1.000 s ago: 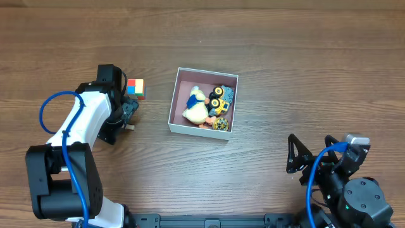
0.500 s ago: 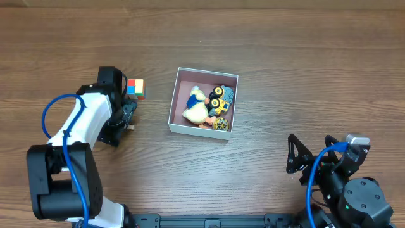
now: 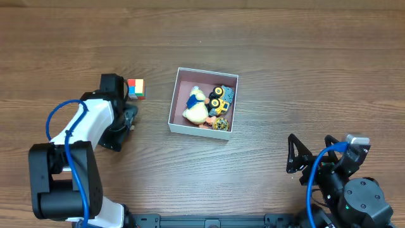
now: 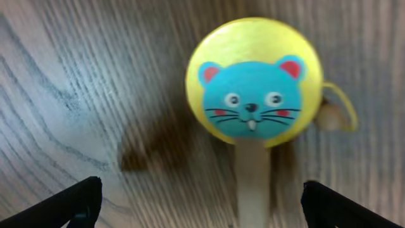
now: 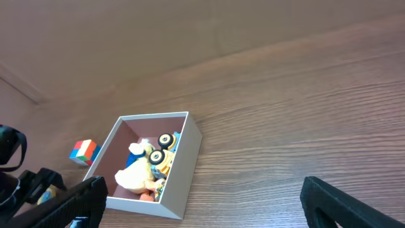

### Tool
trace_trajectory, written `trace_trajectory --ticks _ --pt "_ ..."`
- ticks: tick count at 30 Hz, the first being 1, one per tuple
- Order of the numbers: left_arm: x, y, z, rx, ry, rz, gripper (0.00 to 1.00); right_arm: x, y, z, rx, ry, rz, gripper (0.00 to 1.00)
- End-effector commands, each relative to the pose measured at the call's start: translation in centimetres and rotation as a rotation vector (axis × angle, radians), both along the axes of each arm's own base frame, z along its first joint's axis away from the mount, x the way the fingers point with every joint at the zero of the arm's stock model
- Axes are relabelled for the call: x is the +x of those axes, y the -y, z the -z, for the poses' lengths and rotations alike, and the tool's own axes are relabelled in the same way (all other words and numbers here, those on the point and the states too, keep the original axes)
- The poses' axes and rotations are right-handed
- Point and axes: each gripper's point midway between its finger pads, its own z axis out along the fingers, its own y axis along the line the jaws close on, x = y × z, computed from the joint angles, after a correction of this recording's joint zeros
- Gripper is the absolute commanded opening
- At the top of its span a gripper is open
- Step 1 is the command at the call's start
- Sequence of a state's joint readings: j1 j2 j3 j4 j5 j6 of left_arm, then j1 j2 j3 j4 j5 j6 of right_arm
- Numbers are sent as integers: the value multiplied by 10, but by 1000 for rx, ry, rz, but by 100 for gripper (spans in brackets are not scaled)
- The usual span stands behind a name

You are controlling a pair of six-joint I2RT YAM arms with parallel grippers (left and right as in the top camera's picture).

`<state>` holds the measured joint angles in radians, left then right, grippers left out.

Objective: Pack container
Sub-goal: 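Close the left gripper on the rattle drum and lift it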

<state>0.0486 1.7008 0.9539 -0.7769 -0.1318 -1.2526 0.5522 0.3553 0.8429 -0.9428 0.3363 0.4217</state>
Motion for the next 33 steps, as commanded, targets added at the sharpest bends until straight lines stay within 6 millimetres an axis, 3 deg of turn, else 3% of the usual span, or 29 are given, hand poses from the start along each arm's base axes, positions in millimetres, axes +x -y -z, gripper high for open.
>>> trace_trajectory --ticks 1,33 --pt "-2 -2 3 5 3 -32 100 0 -1 -2 1 7 -4 100" --pt "-8 0 14 -7 -21 -67 100 0 -1 -2 1 7 -4 100"
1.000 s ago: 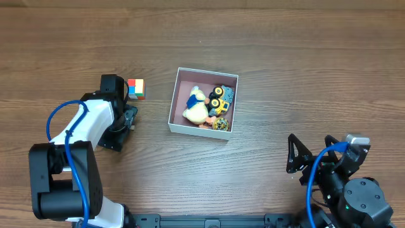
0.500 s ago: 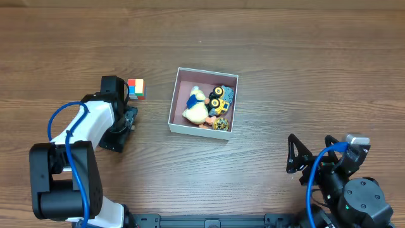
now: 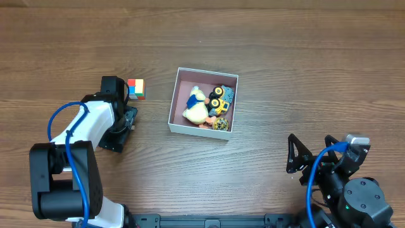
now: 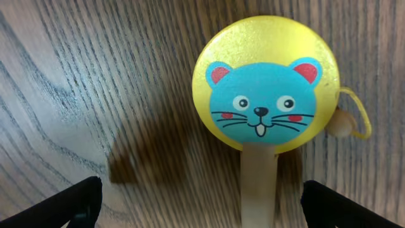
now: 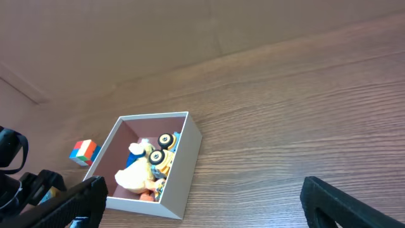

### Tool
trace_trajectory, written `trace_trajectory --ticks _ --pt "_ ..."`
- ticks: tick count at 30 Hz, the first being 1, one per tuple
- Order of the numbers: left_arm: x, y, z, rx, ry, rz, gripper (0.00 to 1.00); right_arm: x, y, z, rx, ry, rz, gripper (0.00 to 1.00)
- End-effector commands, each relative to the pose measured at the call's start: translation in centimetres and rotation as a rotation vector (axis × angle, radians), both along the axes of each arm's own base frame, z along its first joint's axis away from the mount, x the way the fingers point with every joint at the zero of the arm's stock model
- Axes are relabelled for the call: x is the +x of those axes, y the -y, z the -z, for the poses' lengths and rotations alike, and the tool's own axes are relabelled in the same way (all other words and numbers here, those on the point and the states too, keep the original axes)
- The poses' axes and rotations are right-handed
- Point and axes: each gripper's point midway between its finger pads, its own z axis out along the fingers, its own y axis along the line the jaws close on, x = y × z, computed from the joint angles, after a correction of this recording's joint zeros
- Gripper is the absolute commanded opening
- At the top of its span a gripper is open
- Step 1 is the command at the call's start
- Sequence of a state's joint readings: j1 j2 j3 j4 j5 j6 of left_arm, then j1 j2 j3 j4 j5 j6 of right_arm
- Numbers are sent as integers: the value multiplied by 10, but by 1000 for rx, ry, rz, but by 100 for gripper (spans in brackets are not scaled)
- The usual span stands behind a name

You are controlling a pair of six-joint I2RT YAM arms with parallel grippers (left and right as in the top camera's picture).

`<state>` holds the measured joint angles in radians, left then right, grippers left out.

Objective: Pack container
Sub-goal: 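Close the left gripper on the rattle drum and lift it, then carry the rattle drum over the box and release it inside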

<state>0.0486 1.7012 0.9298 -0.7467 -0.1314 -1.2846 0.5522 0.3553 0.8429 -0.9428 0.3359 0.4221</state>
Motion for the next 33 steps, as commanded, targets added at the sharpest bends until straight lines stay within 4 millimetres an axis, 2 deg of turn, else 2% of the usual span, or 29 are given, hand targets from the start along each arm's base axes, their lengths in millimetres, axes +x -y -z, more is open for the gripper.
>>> trace_trajectory --ticks 1,3,8,11,16,19,21,27,30,33 --pt "-7 3 14 -26 -40 -36 100 0 -1 -2 1 7 -4 100" --pt "-7 11 20 -76 -48 -35 100 0 -1 -2 1 7 -4 100" --pt "-6 11 20 -76 -45 -35 100 0 -1 -2 1 7 -4 100" --pt "-5 12 20 -83 -41 -35 91 0 -1 -2 1 7 -4 100" --pt "-4 10 20 -69 -38 -34 87 0 -1 -2 1 7 -4 100" --pt "0 2 19 -21 -22 -33 72 0 -1 -2 1 7 -4 100" --pt "1 -4 19 -2 -18 -42 57 0 0 -2 0 7 -4 100" --pt "1 -7 19 6 -15 -47 33 0 0 -2 0 7 -4 100" --pt "1 -6 19 4 -15 -46 27 0 0 -2 0 7 -4 100" --pt "2 -4 18 -11 -16 -30 17 0 -1 -2 1 7 -4 100"
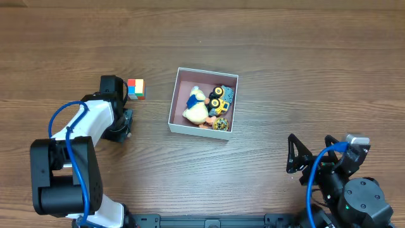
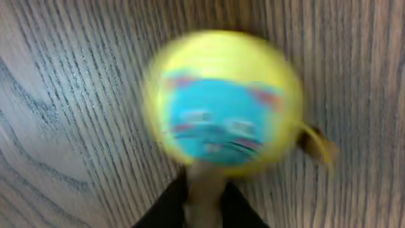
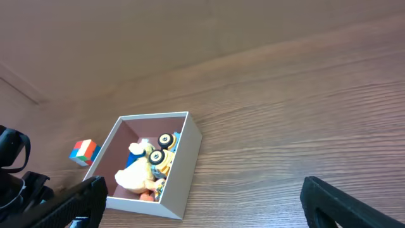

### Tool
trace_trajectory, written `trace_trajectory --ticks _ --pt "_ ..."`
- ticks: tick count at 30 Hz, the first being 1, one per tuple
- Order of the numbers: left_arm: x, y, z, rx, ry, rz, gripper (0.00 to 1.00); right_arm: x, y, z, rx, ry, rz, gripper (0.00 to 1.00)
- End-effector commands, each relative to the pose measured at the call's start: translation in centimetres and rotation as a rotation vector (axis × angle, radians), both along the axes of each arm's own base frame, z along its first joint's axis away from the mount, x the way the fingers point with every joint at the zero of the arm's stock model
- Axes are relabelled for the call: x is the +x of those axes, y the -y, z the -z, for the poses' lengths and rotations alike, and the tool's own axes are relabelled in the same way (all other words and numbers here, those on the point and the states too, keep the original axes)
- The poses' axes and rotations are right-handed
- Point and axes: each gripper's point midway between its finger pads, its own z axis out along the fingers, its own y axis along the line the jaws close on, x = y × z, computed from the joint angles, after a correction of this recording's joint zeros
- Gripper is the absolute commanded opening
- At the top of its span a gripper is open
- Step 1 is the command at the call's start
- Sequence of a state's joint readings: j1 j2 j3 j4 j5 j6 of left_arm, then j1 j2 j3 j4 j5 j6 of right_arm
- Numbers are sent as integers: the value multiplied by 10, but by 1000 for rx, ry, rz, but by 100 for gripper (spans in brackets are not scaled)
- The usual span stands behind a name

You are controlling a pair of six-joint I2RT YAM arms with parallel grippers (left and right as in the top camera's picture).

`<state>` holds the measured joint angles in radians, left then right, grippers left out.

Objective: Pack container
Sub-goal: 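Carry the rattle drum over the box and release it inside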

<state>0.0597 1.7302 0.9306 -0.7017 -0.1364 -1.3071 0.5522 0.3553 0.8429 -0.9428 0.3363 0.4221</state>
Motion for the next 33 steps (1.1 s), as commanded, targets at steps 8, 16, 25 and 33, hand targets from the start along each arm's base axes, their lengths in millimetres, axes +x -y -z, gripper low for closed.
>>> trace_trajectory --ticks 8,16,25,33 --pt "14 12 -7 -76 -17 156 6 0 -1 -2 1 7 -4 100" --pt "69 27 -109 -32 87 425 8 0 -1 -2 1 7 -4 100" --pt "84 188 -182 65 252 995 27 0 -1 -2 1 7 -4 100" --pt "76 205 -184 197 240 1062 72 0 -1 -2 1 7 -4 100"
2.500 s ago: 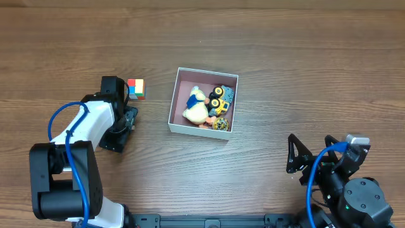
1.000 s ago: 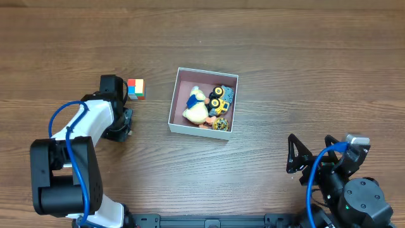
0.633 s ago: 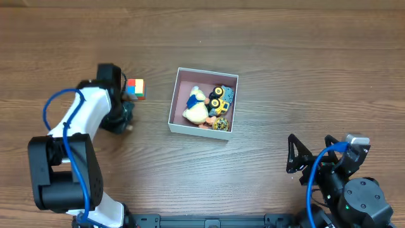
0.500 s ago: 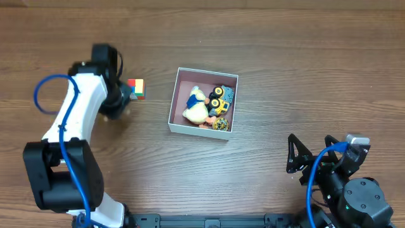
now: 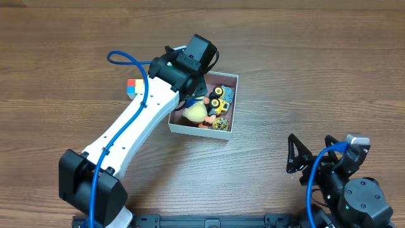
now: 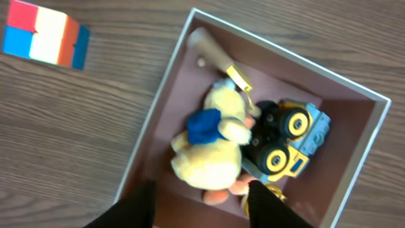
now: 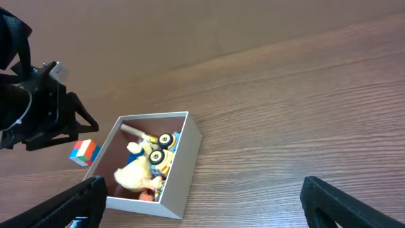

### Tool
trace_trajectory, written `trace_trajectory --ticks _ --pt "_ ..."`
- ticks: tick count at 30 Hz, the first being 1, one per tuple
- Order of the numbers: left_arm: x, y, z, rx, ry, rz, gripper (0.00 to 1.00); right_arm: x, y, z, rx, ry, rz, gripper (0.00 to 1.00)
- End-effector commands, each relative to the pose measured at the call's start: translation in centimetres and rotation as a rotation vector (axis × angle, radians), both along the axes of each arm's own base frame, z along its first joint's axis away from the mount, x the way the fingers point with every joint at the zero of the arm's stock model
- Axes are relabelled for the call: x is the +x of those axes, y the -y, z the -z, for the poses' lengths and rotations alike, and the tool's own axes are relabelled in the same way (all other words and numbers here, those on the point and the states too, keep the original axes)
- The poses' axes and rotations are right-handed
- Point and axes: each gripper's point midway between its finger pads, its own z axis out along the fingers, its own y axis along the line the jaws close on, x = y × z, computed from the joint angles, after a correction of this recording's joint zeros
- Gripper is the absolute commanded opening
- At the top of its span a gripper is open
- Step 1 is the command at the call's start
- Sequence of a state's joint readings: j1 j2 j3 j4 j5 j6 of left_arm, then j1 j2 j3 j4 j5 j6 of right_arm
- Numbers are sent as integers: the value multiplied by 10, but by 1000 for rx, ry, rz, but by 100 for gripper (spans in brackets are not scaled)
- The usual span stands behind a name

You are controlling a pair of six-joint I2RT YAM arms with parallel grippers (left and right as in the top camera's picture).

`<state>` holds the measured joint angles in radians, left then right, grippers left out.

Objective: Pack container
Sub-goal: 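Carry the rattle drum over the box and release it inside, then grasp the 2x2 colour cube with the left gripper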

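The white box holds a yellow plush duck, a yellow and blue toy truck and a wooden handle with a yellow cord in its far left corner. The handle's round head is hidden. My left gripper hovers open over the box's left half, with nothing between its fingers; in the overhead view the left gripper covers that corner. A red, white and blue cube lies on the table left of the box. My right gripper stands open near the front right.
The wooden table carries nothing else. My left arm stretches diagonally from the front left to the box, passing just beside the cube.
My left gripper was shut on the mouse-face toy's handle on the table left of the box. Now it is open over the box and the wooden handle lies inside. The right arm is unchanged.
My left gripper stood open over a yellow paddle toy with a blue mouse face, left of the box. It then came lower over it, then shut on its handle. Now the arm reaches over the box, open, with the handle inside.
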<state>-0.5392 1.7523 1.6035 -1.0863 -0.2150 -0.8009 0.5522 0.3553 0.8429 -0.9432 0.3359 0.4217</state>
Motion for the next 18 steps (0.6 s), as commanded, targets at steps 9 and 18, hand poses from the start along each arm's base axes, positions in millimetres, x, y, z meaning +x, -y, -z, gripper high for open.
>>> trace_trajectory --ticks 9,18 --pt "17 -95 3 40 -60 -249 100 0 -1 -2 1 7 -4 100" --pt "37 -169 19 17 -120 -200 100 0 -1 -2 1 7 -4 100"
